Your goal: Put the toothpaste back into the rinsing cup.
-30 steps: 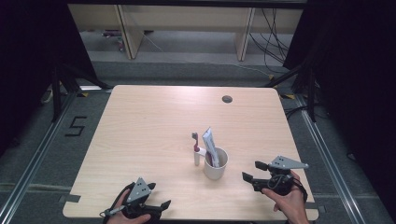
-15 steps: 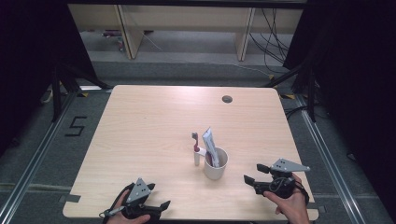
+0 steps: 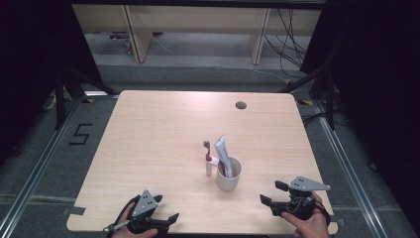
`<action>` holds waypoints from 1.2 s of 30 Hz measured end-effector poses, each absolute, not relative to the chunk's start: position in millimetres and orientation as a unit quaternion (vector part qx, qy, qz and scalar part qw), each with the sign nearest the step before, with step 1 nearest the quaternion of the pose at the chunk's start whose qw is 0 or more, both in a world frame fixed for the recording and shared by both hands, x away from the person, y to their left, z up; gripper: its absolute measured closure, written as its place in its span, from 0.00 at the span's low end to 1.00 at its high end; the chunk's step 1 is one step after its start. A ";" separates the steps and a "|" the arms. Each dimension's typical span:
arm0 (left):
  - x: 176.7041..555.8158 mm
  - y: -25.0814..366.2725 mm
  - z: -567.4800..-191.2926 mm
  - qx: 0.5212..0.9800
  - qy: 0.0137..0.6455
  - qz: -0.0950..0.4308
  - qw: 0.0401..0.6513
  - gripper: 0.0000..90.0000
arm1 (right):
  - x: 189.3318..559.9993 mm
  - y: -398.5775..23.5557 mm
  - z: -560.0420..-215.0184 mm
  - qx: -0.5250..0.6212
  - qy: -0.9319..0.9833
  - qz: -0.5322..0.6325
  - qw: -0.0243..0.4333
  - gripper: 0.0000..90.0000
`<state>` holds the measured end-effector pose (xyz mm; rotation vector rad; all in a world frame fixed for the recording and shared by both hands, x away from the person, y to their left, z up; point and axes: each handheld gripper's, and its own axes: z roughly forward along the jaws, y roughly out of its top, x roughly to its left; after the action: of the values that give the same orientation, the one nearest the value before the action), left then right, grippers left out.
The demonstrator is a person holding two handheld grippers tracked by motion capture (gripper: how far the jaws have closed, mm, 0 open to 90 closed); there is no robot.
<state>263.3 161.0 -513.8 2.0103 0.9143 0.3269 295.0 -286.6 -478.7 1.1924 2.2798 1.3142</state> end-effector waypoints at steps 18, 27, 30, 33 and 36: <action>263.5 160.8 -514.3 0.809 0.367 0.131 0.439 0.18 | 273.8 -288.3 -485.7 0.413 0.795 0.430 0.110 0.21; 263.3 160.6 -514.3 0.810 0.366 0.131 0.440 0.18 | 268.9 -293.6 -488.4 0.406 0.802 0.420 0.124 0.20; 263.3 160.6 -514.4 0.810 0.366 0.131 0.440 0.18 | 265.7 -294.1 -489.6 0.413 0.803 0.414 0.116 0.20; 263.3 160.7 -514.3 0.810 0.366 0.131 0.440 0.18 | 263.0 -295.9 -489.4 0.420 0.804 0.405 0.115 0.19; 263.3 160.7 -514.2 0.810 0.366 0.132 0.440 0.18 | 262.4 -298.2 -491.7 0.415 0.806 0.405 0.121 0.18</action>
<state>263.3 160.7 -514.2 2.0112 0.9090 0.3268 262.4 -298.2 -491.7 1.2108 2.3530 1.1841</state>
